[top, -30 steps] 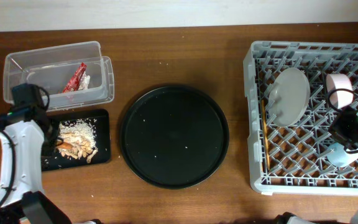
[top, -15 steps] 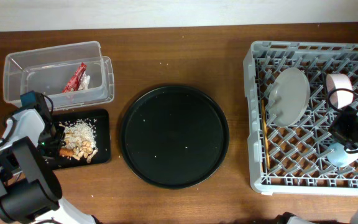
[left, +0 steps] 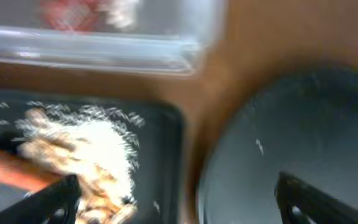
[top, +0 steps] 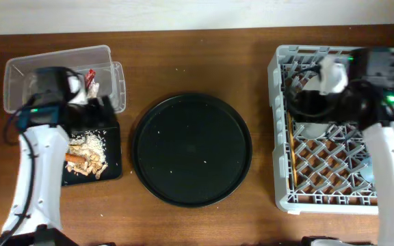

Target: Sort waste into correct bins and load items into the dishwasher rack

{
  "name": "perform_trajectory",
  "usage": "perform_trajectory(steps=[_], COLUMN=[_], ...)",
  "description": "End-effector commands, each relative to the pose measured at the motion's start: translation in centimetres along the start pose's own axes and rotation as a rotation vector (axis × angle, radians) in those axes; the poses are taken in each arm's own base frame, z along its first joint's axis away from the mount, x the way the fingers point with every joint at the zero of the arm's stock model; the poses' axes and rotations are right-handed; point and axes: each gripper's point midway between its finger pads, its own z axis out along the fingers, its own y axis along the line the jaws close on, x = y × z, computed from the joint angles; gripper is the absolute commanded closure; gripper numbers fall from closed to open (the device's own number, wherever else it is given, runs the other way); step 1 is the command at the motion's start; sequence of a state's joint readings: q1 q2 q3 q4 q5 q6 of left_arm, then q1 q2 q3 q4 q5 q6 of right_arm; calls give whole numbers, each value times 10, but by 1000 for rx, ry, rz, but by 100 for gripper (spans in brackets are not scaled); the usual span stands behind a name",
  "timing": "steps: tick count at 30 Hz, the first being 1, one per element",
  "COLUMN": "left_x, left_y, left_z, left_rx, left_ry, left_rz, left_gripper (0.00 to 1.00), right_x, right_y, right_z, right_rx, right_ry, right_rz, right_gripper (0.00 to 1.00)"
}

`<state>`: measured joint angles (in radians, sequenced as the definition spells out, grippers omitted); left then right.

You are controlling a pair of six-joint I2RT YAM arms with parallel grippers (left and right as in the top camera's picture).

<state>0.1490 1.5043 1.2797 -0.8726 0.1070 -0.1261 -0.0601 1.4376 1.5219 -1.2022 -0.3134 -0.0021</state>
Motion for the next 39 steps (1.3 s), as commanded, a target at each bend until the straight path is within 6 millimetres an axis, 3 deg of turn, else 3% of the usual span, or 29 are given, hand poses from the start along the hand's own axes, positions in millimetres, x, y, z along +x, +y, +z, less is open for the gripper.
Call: perform_trajectory(steps=[1,3,4,6,8,10,12,14,17,19,28,31,35,39], left_x=[37,79,100,114,108,99,94,88,90,91,91,91,91,91], left_y=[-41,-34,-30,-27,-30,-33,-36,-41,-42,-42,-42,-42,-42,-42], left_z=[0,-10,-17,-26,-36,-50,-71,-102,-137,-151,-151,-151,-151,-151], left_rx=[97,82,73,72,87,102,118,152,163,167,167,167,167,167], left_ry=[134,311,403,464,378,210,21,-236,-466,-522,-522,-522,-522,-522], left_rz=[241,223,213,222,233,255,278,308,332,337,337,337,337,337], left_gripper=[1,1,1,1,1,1,1,1,1,1,1,1,1,1], right_x=[7,34,45,42,34,33,45,66,89,91,90,94,105,97], right_y=[20,1,-7,-11,-26,-25,-25,-42,-39,-38,-46,-43,-34,-26], right_z=[32,50,49,37,11,-6,-16,-32,-54,-58,-31,-39,-62,-42], right_rx=[-44,22,47,61,165,187,200,303,316,315,323,320,290,215], right_ry=[103,266,320,282,163,11,-132,-281,-341,-356,-246,-283,-489,-821], right_rz=[-66,25,48,57,32,-2,-13,53,48,45,60,54,18,-86], right_gripper=[25,21,21,21,17,12,5,1,2,2,2,2,2,1])
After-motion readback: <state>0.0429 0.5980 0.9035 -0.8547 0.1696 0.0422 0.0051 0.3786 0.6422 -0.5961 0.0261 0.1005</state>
